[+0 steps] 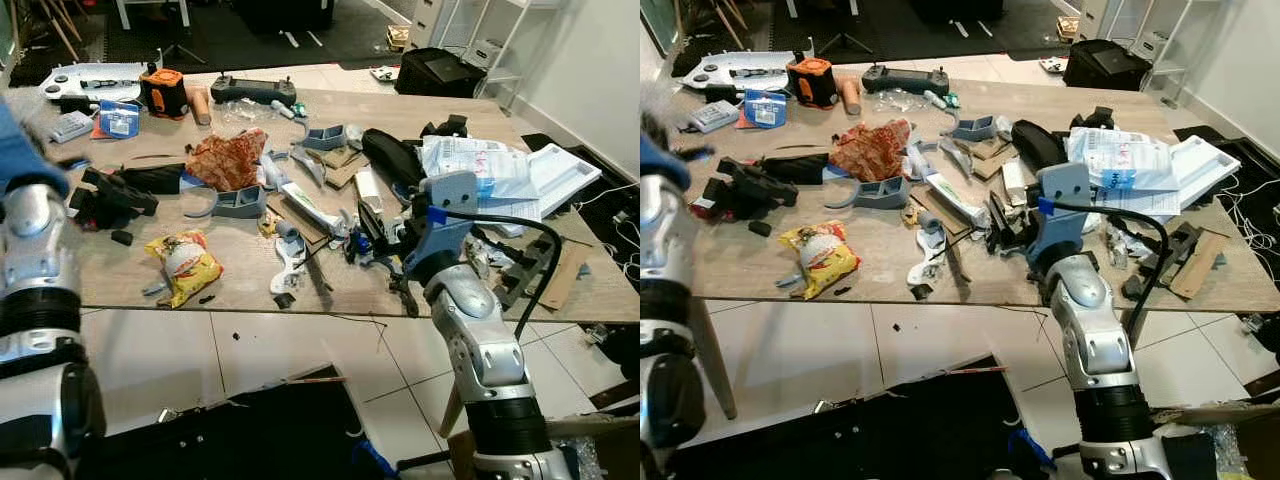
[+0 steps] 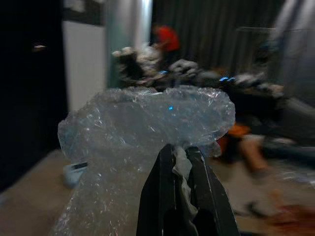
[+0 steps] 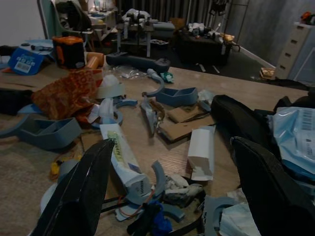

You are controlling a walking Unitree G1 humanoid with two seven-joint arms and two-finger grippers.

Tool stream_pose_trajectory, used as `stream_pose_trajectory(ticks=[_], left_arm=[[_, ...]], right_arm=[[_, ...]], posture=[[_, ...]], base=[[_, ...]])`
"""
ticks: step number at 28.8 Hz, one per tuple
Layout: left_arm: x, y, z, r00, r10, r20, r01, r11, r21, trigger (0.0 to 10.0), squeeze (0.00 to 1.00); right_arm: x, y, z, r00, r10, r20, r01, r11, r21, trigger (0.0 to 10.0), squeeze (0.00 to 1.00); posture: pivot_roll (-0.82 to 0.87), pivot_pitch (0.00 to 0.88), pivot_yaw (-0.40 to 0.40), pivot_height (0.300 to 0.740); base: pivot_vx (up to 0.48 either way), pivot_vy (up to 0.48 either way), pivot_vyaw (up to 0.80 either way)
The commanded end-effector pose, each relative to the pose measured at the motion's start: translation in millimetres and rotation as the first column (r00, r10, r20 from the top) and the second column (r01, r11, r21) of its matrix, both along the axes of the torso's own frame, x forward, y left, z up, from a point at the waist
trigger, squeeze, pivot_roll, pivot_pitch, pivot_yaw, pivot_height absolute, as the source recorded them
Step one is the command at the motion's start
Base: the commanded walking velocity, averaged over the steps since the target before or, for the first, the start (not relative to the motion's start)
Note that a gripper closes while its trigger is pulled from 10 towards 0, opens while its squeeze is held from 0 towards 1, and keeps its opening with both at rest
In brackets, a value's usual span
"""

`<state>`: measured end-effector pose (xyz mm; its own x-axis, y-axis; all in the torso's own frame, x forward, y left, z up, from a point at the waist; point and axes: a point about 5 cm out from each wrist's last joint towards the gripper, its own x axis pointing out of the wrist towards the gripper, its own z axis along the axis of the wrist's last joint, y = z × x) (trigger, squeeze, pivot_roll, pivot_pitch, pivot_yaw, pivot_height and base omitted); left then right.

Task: Picking trash to rubbish bin

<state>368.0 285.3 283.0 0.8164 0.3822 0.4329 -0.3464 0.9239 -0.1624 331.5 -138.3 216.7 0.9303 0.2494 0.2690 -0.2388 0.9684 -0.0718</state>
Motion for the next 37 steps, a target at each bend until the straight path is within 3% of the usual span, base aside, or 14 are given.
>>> stream_pose_trajectory(ticks=[1,3,6,9,11,13,14,19,23,25,26,27,31,37], left_arm=[[1.9,-12.4,4.5,0.997,-0.061,0.043,0.061,0.998,-0.010,0.0,0.00],[3.1,-17.4,4.3,0.995,-0.082,0.049,0.083,0.996,-0.017,0.0,0.00],[10.7,-45.9,-0.5,0.969,-0.236,0.069,0.241,0.968,-0.068,0.0,0.00],[13.7,-93.1,-6.9,0.881,-0.456,0.127,0.469,0.878,-0.100,0.0,0.00],[13.7,-93.1,-6.9,0.881,-0.456,0.127,0.469,0.878,-0.100,0.0,0.00],[13.0,-115.2,-8.9,0.821,-0.547,0.164,0.568,0.814,-0.125,0.0,0.00],[13.0,-115.2,-8.9,0.821,-0.547,0.164,0.568,0.814,-0.125,0.0,0.00],[7.3,-171.5,-2.4,0.622,-0.751,0.220,0.780,0.619,-0.095,0.0,0.00],[4.3,-184.3,-1.8,0.533,-0.818,0.218,0.844,0.531,-0.072,0.0,0.00],[0.4,-190.4,-1.8,0.462,-0.854,0.238,0.885,0.461,-0.063,0.0,0.00],[-1.0,-191.8,-1.7,0.440,-0.864,0.246,0.896,0.439,-0.062,0.0,0.00],[-2.6,-193.4,-2.0,0.418,-0.873,0.252,0.907,0.415,-0.064,0.0,0.00],[-6.2,-195.9,-2.4,0.377,-0.892,0.248,0.926,0.374,-0.060,0.0,0.00],[-7.3,-195.9,-8.2,0.374,-0.908,0.188,0.926,0.376,-0.031,0.0,0.00]], right_arm=[[-0.7,-7.0,-2.2,0.999,-0.034,0.002,0.034,0.999,0.026,10.0,0.00],[-1.1,-8.3,-2.4,0.999,-0.041,0.004,0.041,0.999,0.031,10.0,0.00],[-2.4,-11.4,-2.3,0.998,-0.067,0.007,0.067,0.995,0.068,10.0,0.00],[-4.3,-11.9,-2.0,0.997,-0.080,0.012,0.078,0.992,0.102,10.0,0.00],[-4.3,-11.9,-2.0,0.997,-0.080,0.012,0.078,0.992,0.102,10.0,0.00],[-5.3,-10.3,-0.2,0.997,-0.074,0.022,0.071,0.990,0.123,10.0,0.00],[-5.3,-10.3,-0.2,0.997,-0.074,0.022,0.071,0.990,0.123,10.0,0.00],[-10.4,0.8,8.5,0.997,0.005,0.082,-0.021,0.982,0.187,10.0,0.00],[-12.2,4.1,13.2,0.994,0.031,0.109,-0.055,0.972,0.227,10.0,0.00],[-15.0,7.9,18.6,0.988,0.064,0.142,-0.100,0.959,0.264,10.0,0.00],[-16.1,9.3,20.5,0.985,0.077,0.155,-0.118,0.954,0.274,10.0,0.30],[-18.1,10.7,22.6,0.981,0.094,0.170,-0.142,0.945,0.295,10.0,1.00],[-22.7,13.9,26.7,0.970,0.137,0.203,-0.201,0.919,0.339,10.0,1.00],[-33.9,25.1,42.0,0.917,0.258,0.304,-0.364,0.854,0.373,10.0,1.00]], posture=[[-0.01,0.114,-0.016,0.740],[-0.01,0.109,-0.015,0.740],[-0.01,0.107,-0.012,0.740],[-0.01,0.100,-0.006,0.740],[-0.01,0.100,-0.006,0.740],[-0.02,0.095,-0.003,0.740],[-0.02,0.095,-0.003,0.740],[-0.03,0.082,-0.003,0.740],[-0.03,0.082,-0.003,0.740],[-0.03,0.075,0.003,0.740],[-0.03,0.075,0.003,0.740],[-0.03,0.070,0.007,0.740],[-0.03,0.070,0.007,0.740],[-0.03,0.062,0.005,0.740]], base=[[0.000,0.000,0.00],[0.000,0.000,0.00],[0.000,0.000,0.00],[0.000,0.000,0.00],[0.000,0.000,0.00],[0.000,0.000,0.00],[0.000,0.000,0.00],[0.000,0.000,0.00],[0.000,0.000,0.00],[0.000,0.000,0.00],[0.000,0.000,0.00],[0.000,0.000,0.00],[0.000,0.000,0.00],[0.000,0.000,0.00]])
